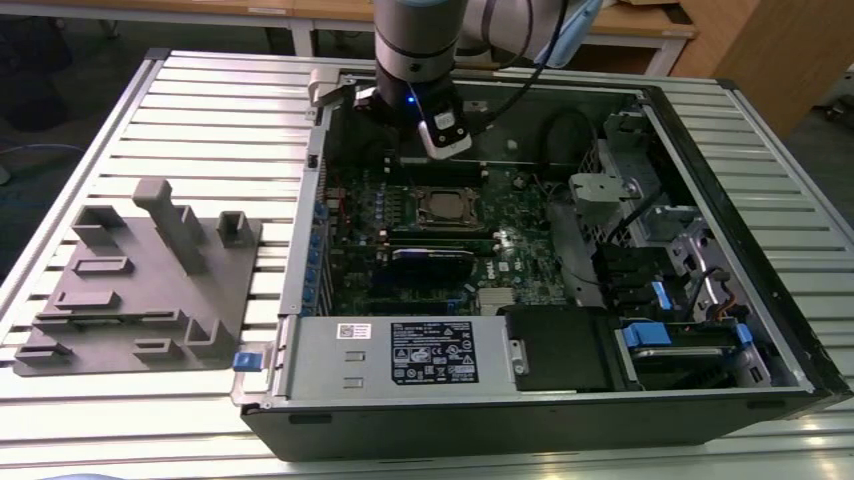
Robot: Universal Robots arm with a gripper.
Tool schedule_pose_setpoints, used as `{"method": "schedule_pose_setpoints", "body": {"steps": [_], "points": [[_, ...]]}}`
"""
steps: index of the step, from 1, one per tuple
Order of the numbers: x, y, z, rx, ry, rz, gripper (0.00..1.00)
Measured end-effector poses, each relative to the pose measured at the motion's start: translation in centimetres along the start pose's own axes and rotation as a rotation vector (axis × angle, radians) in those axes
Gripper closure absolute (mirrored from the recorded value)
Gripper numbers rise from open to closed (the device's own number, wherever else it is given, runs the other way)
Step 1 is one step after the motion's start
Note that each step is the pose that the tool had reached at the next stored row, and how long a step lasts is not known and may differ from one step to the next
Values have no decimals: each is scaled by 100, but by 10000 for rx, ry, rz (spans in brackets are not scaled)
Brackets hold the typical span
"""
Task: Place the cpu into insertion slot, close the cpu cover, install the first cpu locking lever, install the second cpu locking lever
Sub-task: 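Install the first cpu locking lever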
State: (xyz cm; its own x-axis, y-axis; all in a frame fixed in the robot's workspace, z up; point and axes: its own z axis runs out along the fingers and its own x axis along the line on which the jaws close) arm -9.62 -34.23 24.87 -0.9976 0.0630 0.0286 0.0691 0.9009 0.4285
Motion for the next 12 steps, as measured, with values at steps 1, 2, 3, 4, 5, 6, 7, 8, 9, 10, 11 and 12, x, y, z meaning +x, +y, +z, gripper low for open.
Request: {"method": "schedule_pose_setpoints", "body": {"steps": [1, 2, 3, 4, 5, 6, 7, 8, 9, 10, 11, 12], "points": [[0, 0, 0, -2, 0, 0, 89], [0, 0, 0, -4, 0, 0, 89], [0, 1, -1, -4, 0, 0, 89], [0, 1, -2, -3, 1, 0, 89], [0, 1, -2, -3, 1, 0, 89], [0, 1, -2, -4, 0, 0, 89], [0, 1, -3, -3, 1, 1, 89], [0, 1, -2, -4, 1, 0, 89], [0, 1, -2, -4, 1, 0, 89], [0, 1, -2, -4, 0, 0, 89], [0, 1, -2, -4, 0, 0, 89], [0, 2, -4, -4, 0, 0, 89]]}}
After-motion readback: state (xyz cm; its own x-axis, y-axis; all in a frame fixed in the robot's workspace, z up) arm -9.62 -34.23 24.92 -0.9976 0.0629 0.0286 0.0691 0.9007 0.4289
